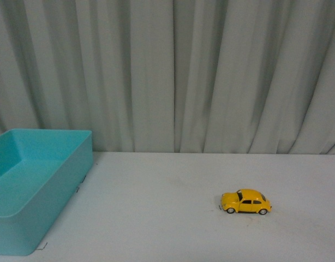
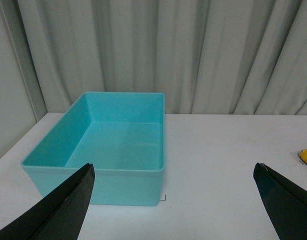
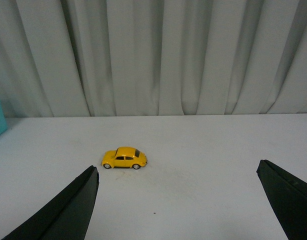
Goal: Wind up and store yellow beetle toy
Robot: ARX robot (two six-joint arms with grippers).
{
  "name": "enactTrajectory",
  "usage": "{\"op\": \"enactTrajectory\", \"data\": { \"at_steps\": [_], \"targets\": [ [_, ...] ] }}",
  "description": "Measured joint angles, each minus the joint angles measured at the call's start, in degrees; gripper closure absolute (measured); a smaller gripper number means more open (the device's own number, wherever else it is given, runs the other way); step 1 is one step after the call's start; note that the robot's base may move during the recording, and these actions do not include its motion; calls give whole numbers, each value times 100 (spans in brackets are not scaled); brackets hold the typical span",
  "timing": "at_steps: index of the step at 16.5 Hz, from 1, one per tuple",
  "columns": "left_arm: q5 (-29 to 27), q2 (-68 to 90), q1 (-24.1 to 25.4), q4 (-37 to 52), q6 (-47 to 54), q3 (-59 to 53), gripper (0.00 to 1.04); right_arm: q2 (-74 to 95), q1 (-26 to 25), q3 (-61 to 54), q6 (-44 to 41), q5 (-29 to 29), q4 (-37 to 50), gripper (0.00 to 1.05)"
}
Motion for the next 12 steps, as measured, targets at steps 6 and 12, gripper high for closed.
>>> {"op": "enactTrajectory", "data": {
  "at_steps": [6,12],
  "targets": [
    [0,0,0,-2,0,0,7,0,0,0,0,0,0,7],
    [0,0,0,-4,0,0,7,0,0,0,0,0,-2,7]
  ]
}}
